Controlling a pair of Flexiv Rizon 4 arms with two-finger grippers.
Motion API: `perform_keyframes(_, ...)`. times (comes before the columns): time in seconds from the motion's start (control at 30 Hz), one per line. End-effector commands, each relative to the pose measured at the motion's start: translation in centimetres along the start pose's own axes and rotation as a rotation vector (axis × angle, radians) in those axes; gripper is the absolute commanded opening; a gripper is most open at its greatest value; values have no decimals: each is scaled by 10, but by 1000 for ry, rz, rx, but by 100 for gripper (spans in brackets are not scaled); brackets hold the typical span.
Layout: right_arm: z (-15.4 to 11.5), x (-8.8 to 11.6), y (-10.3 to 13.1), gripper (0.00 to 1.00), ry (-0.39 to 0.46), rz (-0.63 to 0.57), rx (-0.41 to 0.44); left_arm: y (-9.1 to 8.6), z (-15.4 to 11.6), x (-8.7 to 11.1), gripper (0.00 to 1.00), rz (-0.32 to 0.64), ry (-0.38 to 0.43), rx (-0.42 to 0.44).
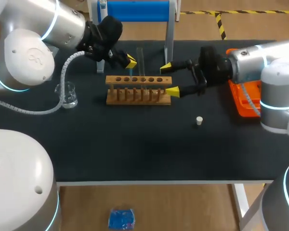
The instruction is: Invert the test tube, pick up the pipette, mount the tip to pipette, aspirate from beaker and dispense into the tube, eject the tip, return the pipette, and cap with the stopper.
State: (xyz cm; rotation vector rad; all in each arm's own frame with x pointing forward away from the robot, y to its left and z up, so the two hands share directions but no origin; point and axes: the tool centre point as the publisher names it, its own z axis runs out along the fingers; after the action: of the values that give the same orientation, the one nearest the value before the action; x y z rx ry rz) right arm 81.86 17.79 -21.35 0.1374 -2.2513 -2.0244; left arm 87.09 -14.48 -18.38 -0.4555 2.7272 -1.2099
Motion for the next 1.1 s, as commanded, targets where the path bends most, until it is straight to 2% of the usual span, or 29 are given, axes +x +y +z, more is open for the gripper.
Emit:
perform_keyframes(0.03,22,-9,-2,100,10,-25,-27,-1,-1,-1,0,0,3,-3)
perform_keyframes(0.27,47,-14,1,100,8,-25,-89,-1,-1,-1,0,0,3,-3)
perform_keyframes(0.53,69,-23,2,100,-13,-20,-99,-1,-1,-1,0,0,3,-3)
perform_keyframes(1.1,92,-34,1,100,-36,-5,-108,-1,-1,-1,0,0,3,-3)
